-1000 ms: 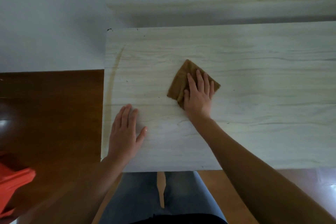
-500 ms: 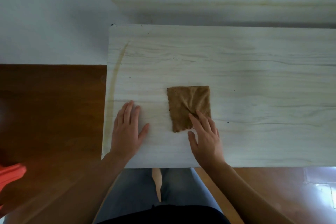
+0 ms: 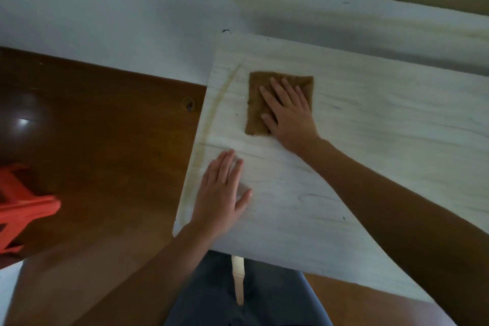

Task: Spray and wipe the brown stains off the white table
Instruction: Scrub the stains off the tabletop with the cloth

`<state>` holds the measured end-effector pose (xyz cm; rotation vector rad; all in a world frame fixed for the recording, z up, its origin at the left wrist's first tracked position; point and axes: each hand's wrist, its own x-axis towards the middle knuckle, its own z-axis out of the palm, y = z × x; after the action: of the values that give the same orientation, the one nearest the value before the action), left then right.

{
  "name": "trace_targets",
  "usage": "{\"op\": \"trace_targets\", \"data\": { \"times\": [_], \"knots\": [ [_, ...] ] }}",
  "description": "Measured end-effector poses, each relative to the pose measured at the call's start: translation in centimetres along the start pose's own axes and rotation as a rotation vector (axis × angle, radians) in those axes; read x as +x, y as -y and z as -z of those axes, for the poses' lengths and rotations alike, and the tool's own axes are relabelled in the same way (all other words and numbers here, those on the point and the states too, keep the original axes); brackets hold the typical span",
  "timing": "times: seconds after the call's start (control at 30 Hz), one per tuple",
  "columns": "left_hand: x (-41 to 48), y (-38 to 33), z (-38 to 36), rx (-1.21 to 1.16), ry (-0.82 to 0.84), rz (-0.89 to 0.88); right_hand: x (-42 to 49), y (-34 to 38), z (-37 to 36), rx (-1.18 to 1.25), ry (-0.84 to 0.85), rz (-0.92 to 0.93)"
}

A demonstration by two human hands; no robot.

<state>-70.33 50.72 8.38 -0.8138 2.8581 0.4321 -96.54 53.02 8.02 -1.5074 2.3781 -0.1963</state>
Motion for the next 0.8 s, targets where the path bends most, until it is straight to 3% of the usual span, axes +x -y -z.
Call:
{"op": "trace_targets", "data": {
  "times": [0.23,0.53,0.67,0.8],
  "knots": [
    [-0.2,0.1,-1.4,0.010,-0.031,0.018,12.4,4.9,-0.1,-0.004,-0.083,-0.141],
    [-2.1,0.0,-0.1,-0.011,-0.066,-0.013,1.2,5.4,-2.1,-0.022,0.000,0.192],
    [-3.5,-0.2,-0.1,-0.035,-0.065,-0.008,-2.0,0.8,-1.0,-0.030,0.027,0.103],
    [-3.4,-0.5,-0.4,-0.025,-0.038,0.002,1.7,-1.9,0.6,-0.020,-0.032,-0.068]
  ]
}}
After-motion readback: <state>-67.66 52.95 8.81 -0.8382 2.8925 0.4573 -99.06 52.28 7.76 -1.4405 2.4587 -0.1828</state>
